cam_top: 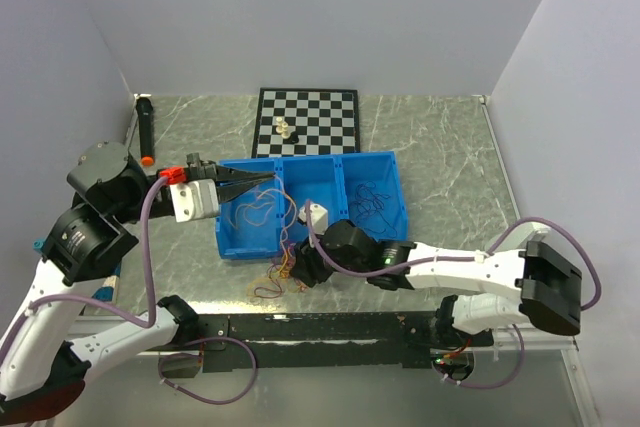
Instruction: Untangle the cables
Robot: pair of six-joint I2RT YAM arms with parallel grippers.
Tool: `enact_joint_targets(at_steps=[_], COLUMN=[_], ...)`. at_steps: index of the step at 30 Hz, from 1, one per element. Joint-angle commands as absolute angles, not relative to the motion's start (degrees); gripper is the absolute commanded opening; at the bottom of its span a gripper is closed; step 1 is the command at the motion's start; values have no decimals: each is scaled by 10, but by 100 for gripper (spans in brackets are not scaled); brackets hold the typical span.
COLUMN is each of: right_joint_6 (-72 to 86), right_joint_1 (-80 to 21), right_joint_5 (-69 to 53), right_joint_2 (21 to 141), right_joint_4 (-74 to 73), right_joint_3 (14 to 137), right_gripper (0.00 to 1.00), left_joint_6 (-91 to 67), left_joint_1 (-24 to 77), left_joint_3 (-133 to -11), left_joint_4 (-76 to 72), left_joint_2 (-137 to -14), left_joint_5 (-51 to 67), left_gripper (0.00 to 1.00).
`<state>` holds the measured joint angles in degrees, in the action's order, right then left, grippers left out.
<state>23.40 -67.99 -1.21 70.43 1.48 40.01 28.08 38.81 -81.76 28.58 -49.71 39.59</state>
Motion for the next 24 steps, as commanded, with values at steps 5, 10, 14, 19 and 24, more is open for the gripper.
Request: enact_joint_targets(at_steps=[5, 10, 14, 19, 24], right_joint_6=[232, 254, 278, 295, 320], right_joint_1=[-671, -671, -671, -671, -671], right_joint_5=[-7, -1, 16, 32, 46], right_joint_2=[737, 709, 679, 644, 612], right_joint_4=[31, 11, -17, -68, -126], right_joint_3=[411, 375, 344, 320, 303], right_gripper=[21, 0, 0, 0, 0], left_joint_6=[313, 345, 380, 485, 576], left_joint_1=[386, 386, 386, 385, 386], left_joint_3=[-878, -907, -890, -919, -906], left_joint_4=[283, 217, 76, -18, -161], left_joint_2=[-504, -500, -484, -508, -531], left_joint_5=[387, 346, 309, 270, 200], left_gripper=[1, 1, 1, 1, 1])
